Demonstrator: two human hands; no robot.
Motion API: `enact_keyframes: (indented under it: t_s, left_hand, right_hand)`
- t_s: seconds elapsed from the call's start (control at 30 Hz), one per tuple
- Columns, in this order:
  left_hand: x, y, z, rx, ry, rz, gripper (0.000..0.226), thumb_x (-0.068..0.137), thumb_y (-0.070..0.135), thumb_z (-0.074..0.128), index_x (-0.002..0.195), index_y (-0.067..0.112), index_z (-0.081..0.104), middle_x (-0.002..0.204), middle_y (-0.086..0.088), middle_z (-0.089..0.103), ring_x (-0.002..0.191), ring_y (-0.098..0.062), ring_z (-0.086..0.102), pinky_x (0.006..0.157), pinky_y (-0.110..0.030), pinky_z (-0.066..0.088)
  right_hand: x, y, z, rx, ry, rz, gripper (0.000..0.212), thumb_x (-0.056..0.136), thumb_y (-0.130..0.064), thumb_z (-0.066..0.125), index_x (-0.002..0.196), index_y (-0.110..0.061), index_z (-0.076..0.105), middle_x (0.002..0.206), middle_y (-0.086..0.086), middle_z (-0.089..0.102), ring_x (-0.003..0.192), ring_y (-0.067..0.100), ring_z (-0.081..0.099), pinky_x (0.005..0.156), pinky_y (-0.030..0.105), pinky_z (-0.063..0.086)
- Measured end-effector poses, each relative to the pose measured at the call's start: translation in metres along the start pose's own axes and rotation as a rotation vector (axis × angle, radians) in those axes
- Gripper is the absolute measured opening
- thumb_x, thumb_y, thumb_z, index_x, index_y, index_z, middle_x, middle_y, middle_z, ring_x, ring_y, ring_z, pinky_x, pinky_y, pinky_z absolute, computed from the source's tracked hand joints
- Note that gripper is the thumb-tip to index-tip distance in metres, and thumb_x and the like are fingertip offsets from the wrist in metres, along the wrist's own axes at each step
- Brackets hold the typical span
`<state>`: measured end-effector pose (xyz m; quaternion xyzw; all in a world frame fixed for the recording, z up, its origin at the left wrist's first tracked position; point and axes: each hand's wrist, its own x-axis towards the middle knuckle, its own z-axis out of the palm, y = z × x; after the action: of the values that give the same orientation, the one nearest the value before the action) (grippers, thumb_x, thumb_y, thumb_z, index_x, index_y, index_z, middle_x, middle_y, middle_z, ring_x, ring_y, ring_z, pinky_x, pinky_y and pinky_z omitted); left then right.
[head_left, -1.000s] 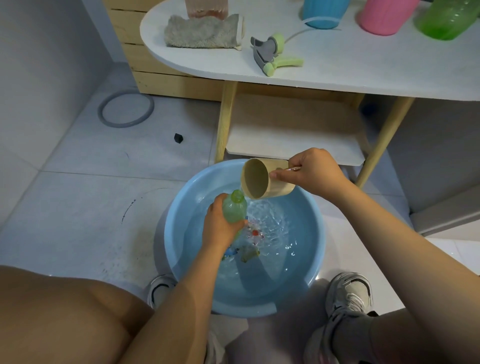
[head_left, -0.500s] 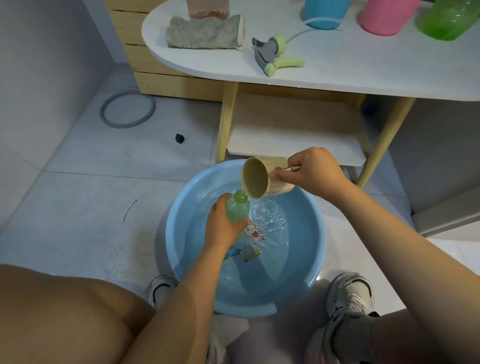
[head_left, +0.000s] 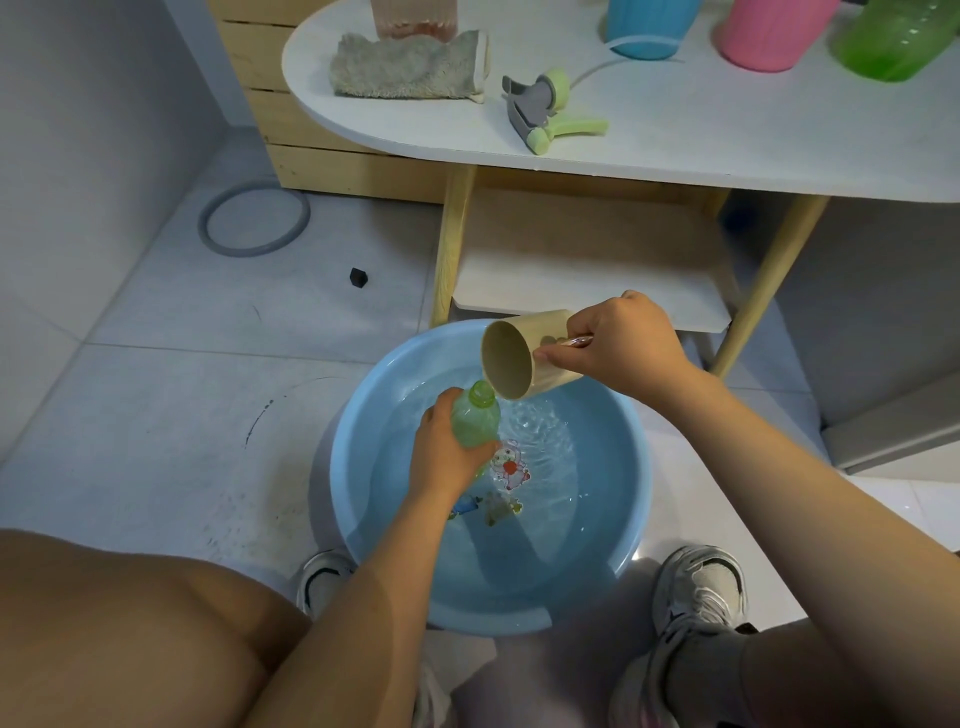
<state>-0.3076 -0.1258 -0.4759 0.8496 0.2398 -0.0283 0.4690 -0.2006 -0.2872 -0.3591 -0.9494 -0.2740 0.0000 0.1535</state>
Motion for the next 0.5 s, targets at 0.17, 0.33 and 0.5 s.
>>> enact_keyframes:
  t_s: [0.17, 0.33, 0.5]
  left_hand:
    - [0.0, 0.0, 0.0, 0.02, -0.006, -0.005, 0.072, 0.072, 0.029, 0.08, 0.132, 0.024, 0.041, 0.129, -0.005, 0.05, 0.115, -0.024, 0.051, 0.08, -0.024, 0.037]
    - [0.0, -0.001, 0.0, 0.025, -0.003, -0.01, 0.073, 0.071, 0.03, 0.081, 0.132, 0.024, 0.04, 0.13, -0.004, 0.051, 0.115, -0.024, 0.051, 0.08, -0.024, 0.037]
    - [0.0, -0.001, 0.001, 0.043, 0.0, -0.01, 0.071, 0.072, 0.029, 0.08, 0.132, 0.022, 0.041, 0.13, -0.004, 0.051, 0.116, -0.024, 0.051, 0.081, -0.023, 0.037]
  right_hand:
    - [0.001, -0.003, 0.0, -0.048, 0.03, -0.047, 0.051, 0.083, -0.052, 0.061, 0.053, -0.014, 0.044, 0.05, 0.006, 0.041, 0.055, 0.021, 0.02, 0.06, 0.031, 0.022]
    - [0.0, -0.008, -0.003, -0.077, 0.058, -0.084, 0.055, 0.083, -0.05, 0.061, 0.047, -0.018, 0.034, 0.044, 0.002, 0.034, 0.066, 0.024, 0.027, 0.05, 0.031, 0.017]
    - [-0.003, -0.012, -0.003, -0.098, 0.163, -0.156, 0.051, 0.075, -0.039, 0.07, 0.043, -0.018, 0.037, 0.037, -0.011, 0.012, 0.057, 0.021, 0.024, 0.05, 0.02, 0.007]
